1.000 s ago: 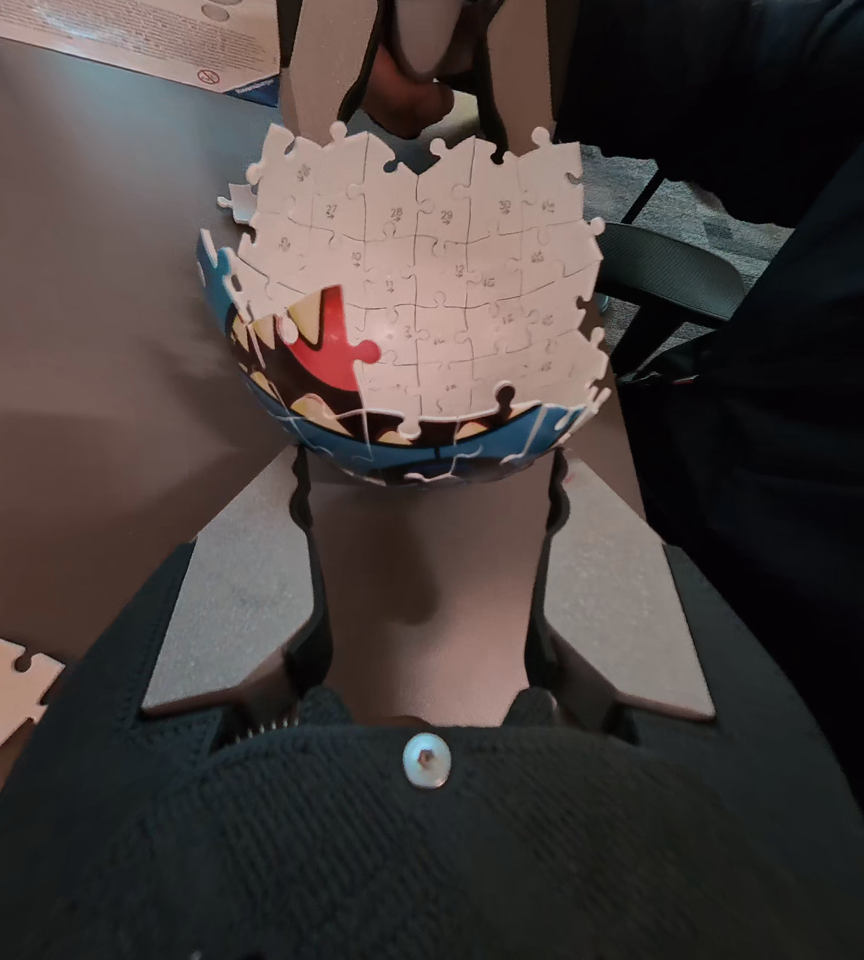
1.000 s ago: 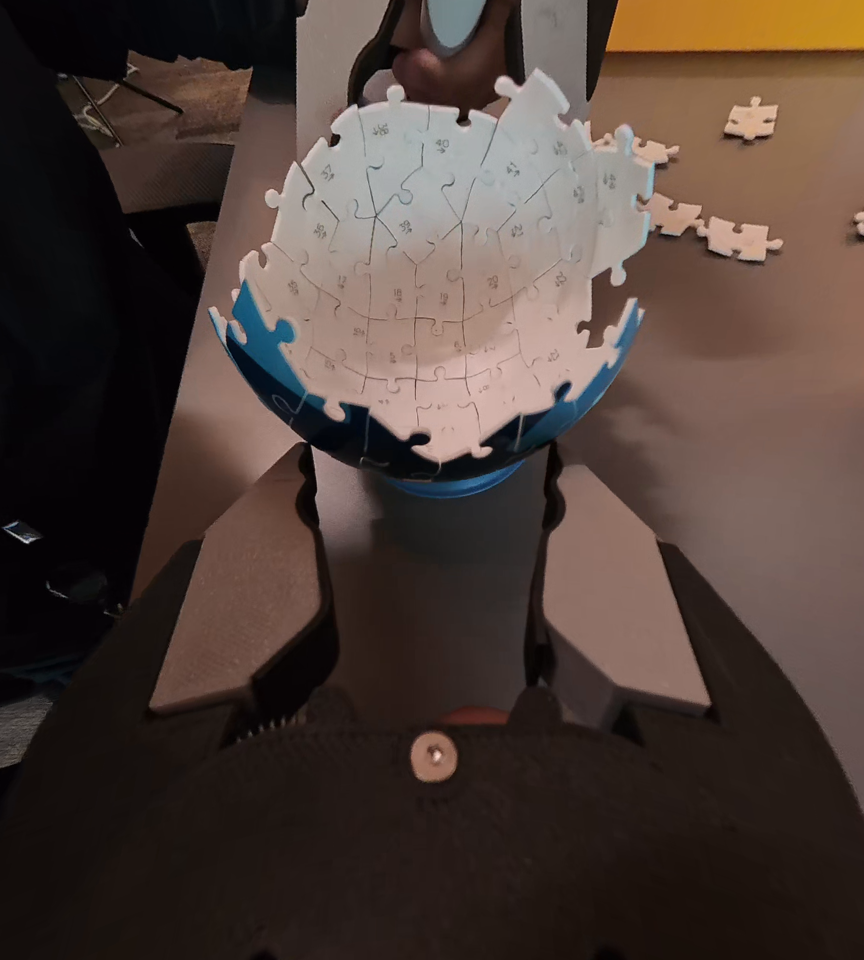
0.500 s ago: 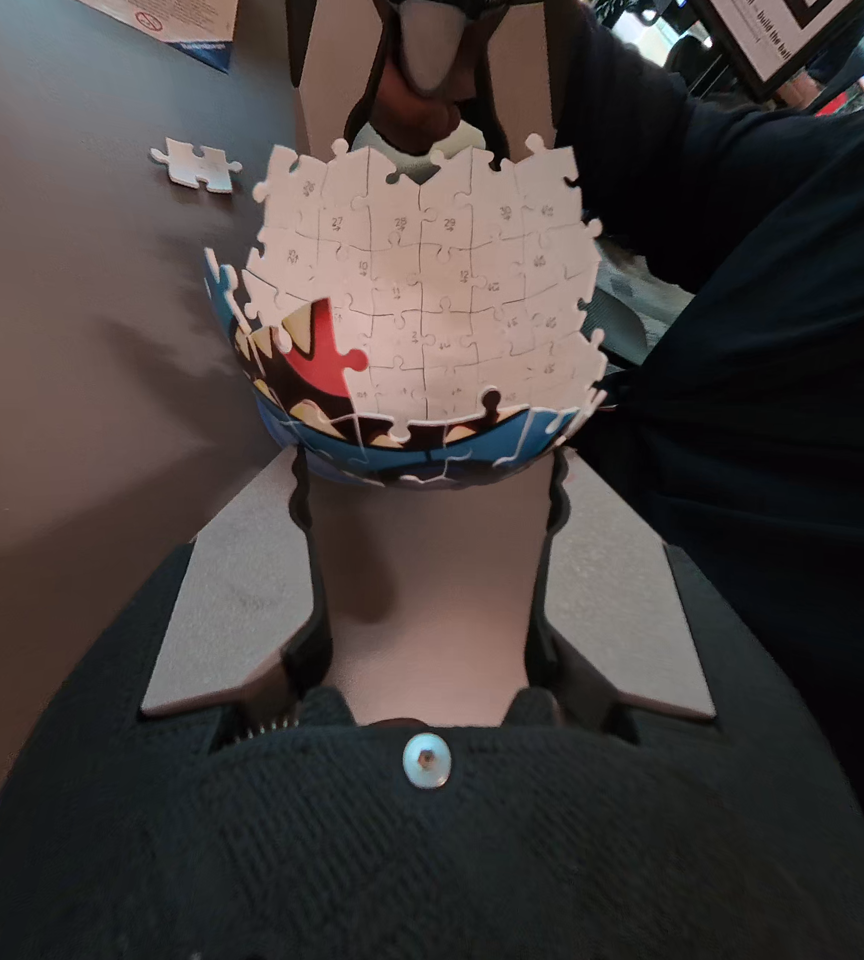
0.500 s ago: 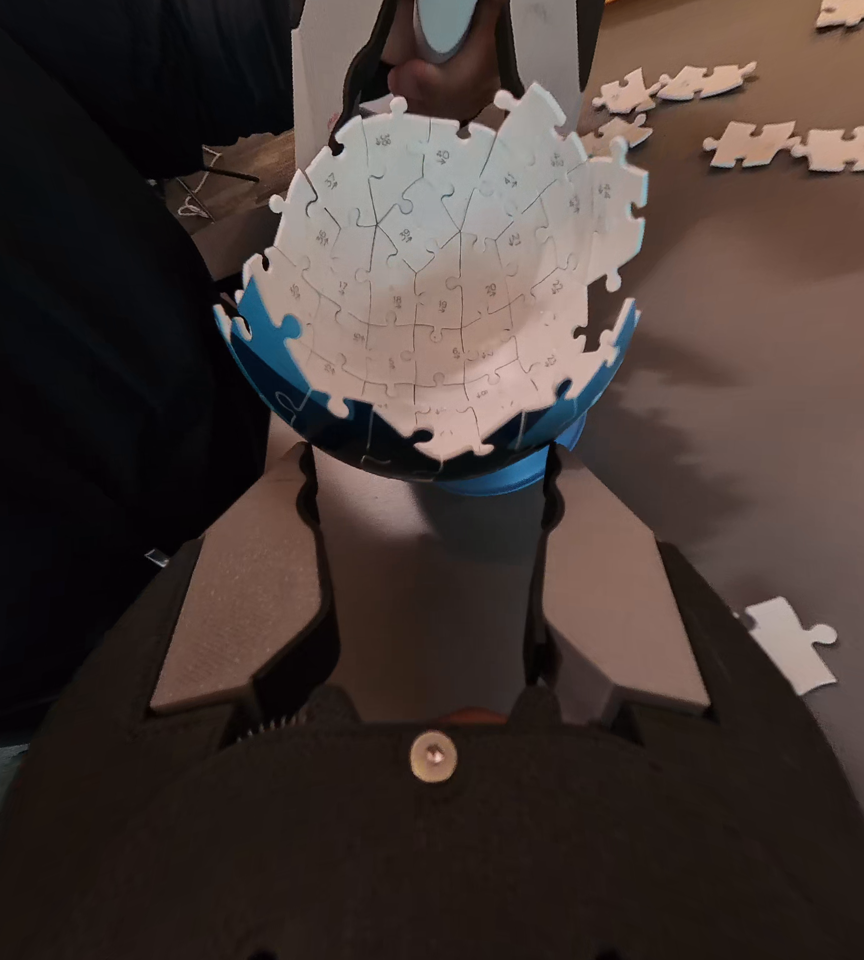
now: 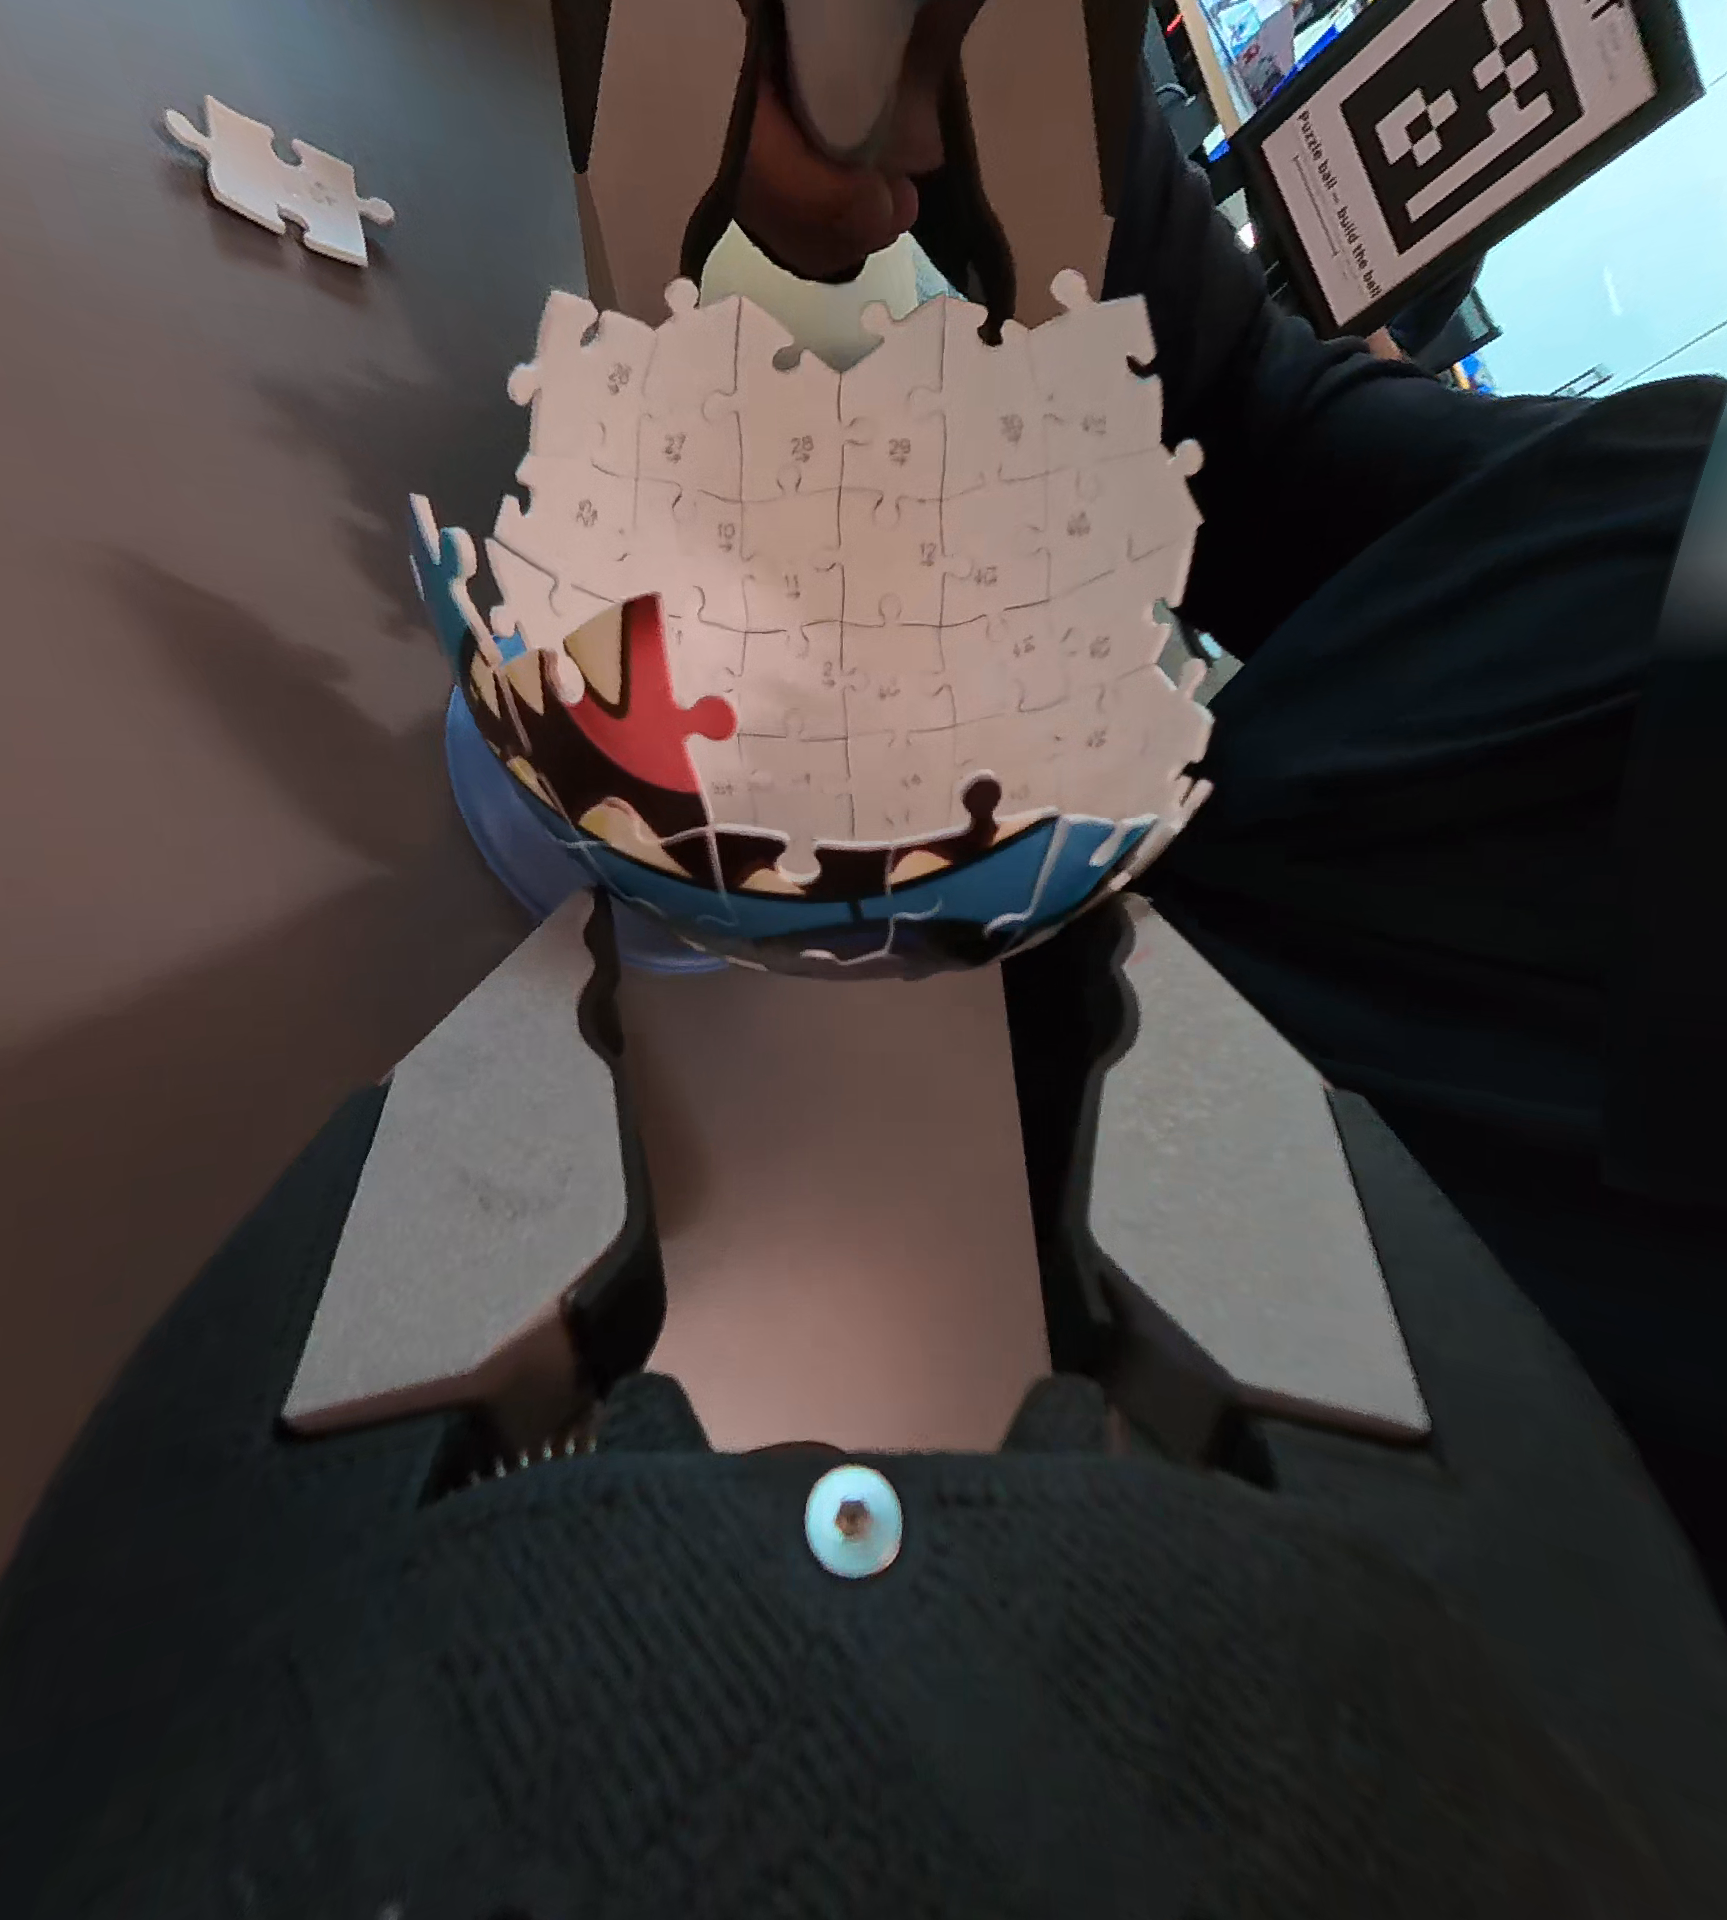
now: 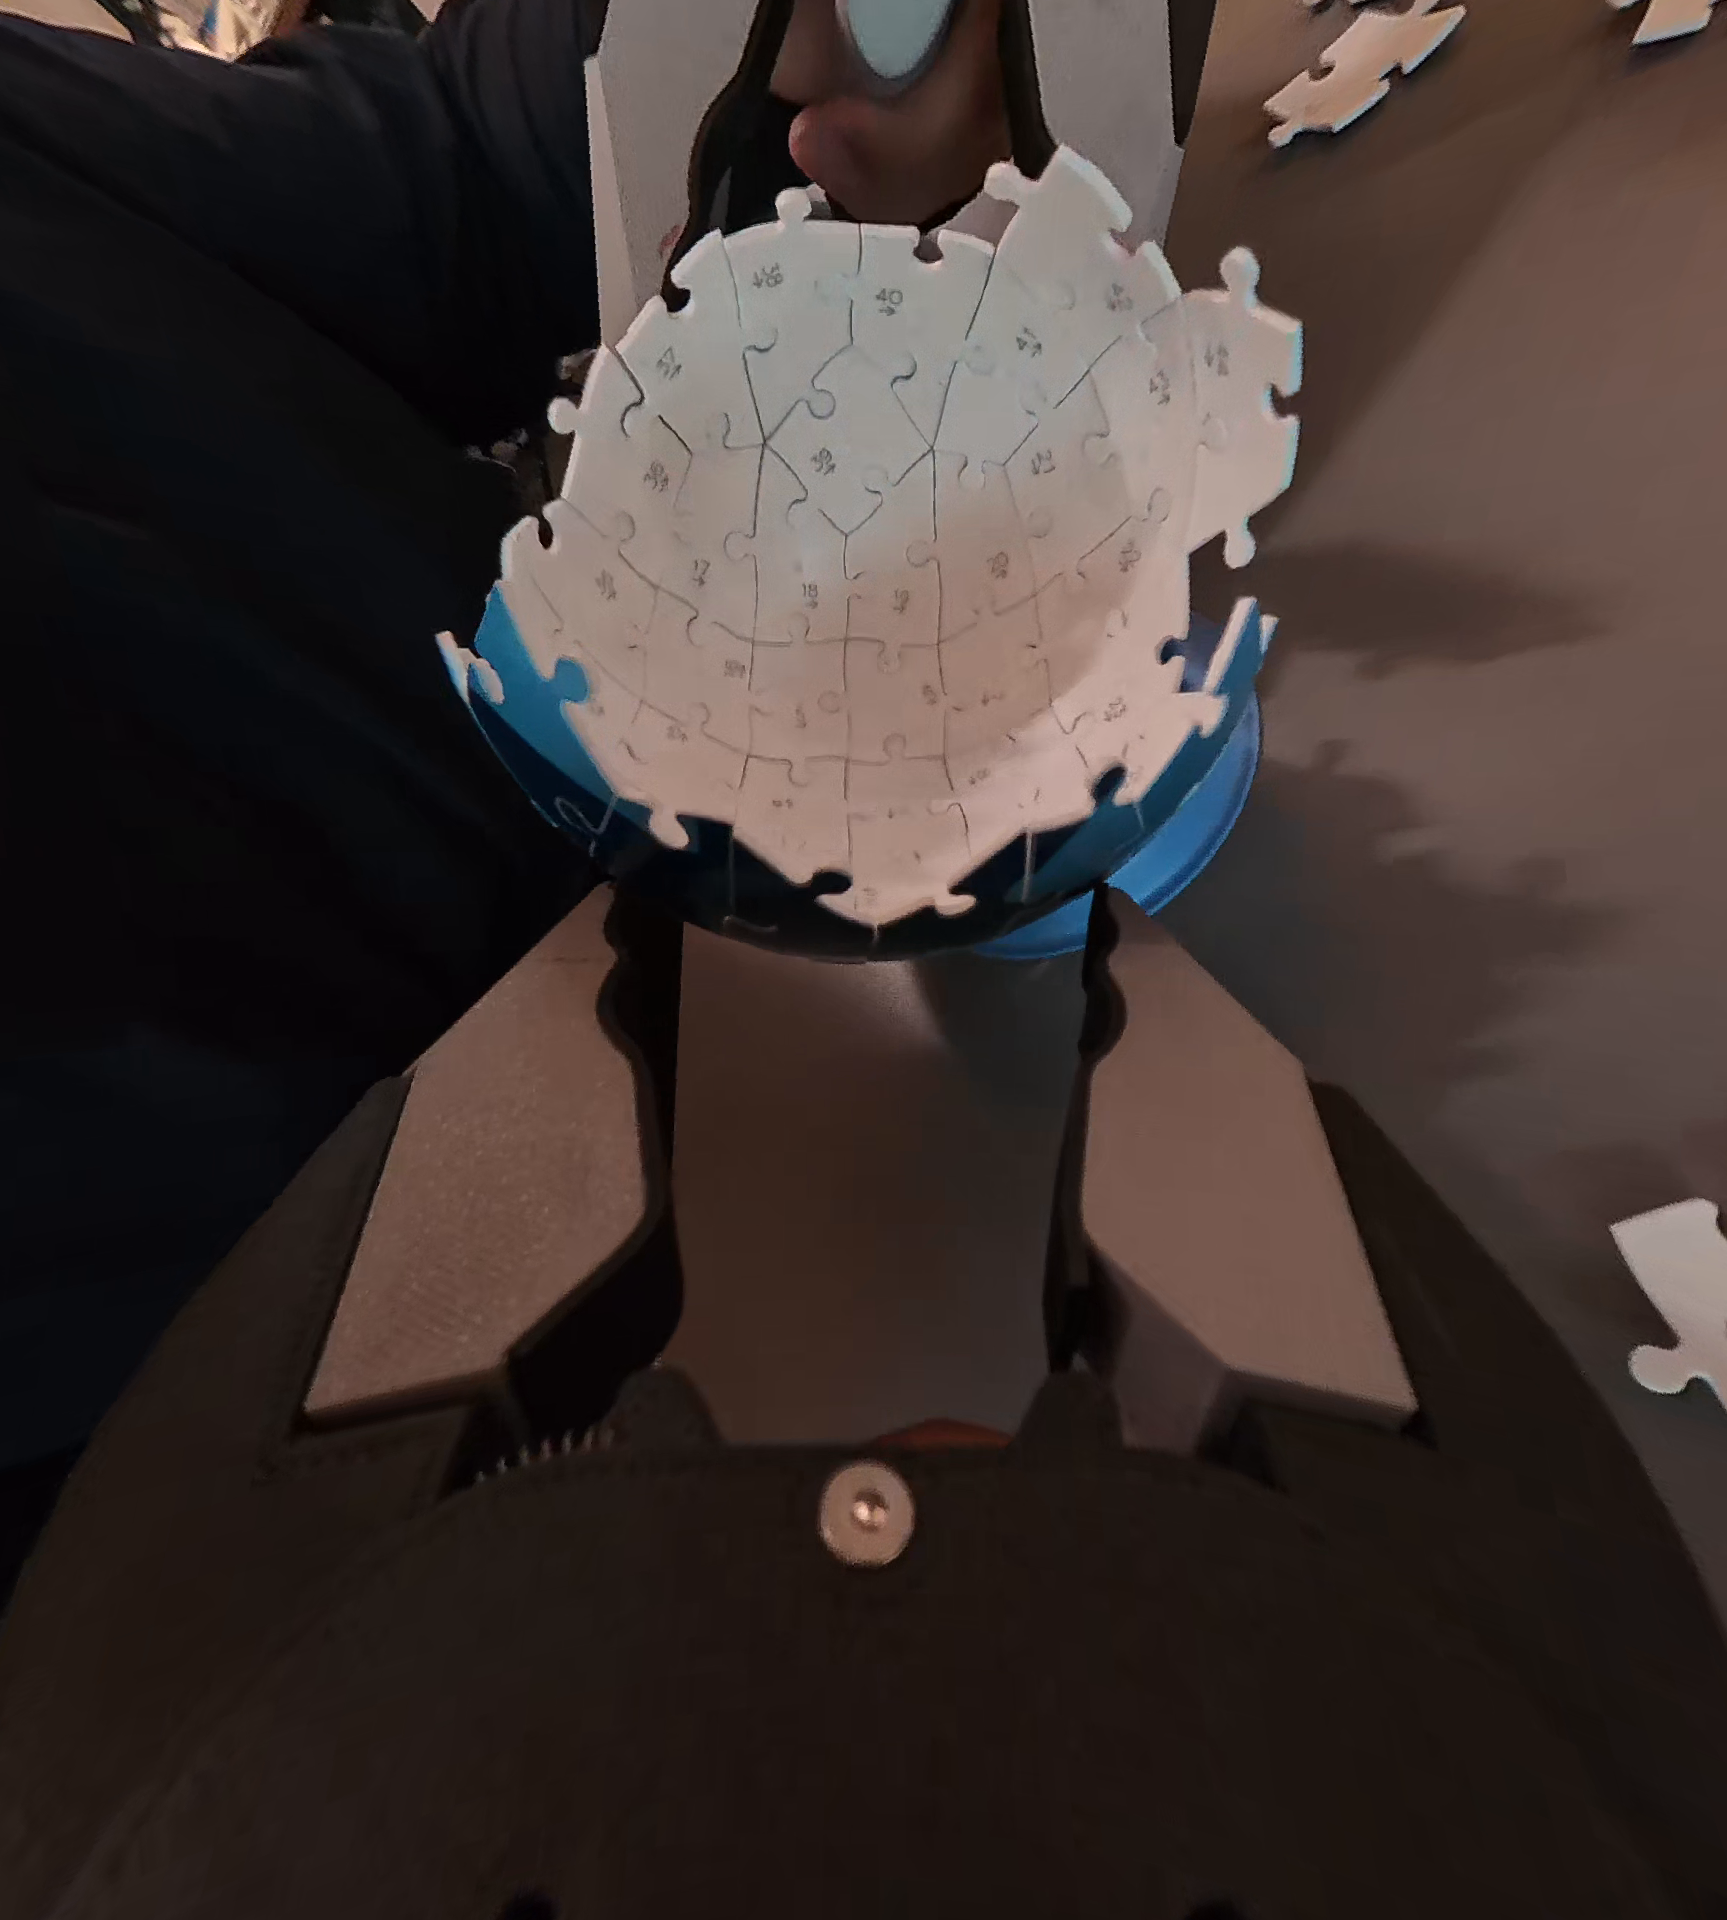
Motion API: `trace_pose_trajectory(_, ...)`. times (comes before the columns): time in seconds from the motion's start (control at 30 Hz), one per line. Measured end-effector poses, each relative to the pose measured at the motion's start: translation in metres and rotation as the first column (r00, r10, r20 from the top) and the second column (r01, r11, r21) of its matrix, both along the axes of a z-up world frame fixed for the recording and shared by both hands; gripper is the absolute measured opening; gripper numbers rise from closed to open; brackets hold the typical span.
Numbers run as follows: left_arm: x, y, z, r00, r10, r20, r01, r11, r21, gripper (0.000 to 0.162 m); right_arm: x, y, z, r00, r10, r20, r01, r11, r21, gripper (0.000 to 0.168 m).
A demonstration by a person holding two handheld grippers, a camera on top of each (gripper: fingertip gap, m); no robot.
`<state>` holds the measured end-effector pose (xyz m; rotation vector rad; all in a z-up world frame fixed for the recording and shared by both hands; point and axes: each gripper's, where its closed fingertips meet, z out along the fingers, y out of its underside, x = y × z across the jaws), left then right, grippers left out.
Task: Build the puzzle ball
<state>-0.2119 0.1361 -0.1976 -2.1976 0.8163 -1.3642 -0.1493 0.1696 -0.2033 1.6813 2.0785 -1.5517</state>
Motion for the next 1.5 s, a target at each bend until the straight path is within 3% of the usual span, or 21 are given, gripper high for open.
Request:
trace_pose_trajectory(0.47,-0.007,0.000,0.004,0.999,0.025,0.022,-0.026,0.999,0.041,0.086,0.003,0.010,0.001,0.998,-0.028,-0.062,0.032,0.997,0.067,0.077)
trace_pose_trajectory(0.67,-0.010,0.000,0.001,0.996,0.073,-0.048,-0.066,0.987,0.144,0.086,0.001,0.013,0.010,0.981,-0.024,-0.192,0.058,0.984,0.171,0.076)
trace_pose_trajectory(0.9,-0.003,0.000,-0.004,0.992,0.076,-0.100,-0.057,0.982,0.178,0.090,-0.001,0.011,0.004,0.975,-0.006,-0.223,0.062,0.967,0.245,0.079)
trace_pose_trajectory(1.5,0.001,0.000,-0.008,0.996,0.074,-0.045,-0.068,0.989,0.133,0.088,-0.003,0.006,-0.006,0.977,-0.051,-0.205,0.083,0.985,0.151,0.075)
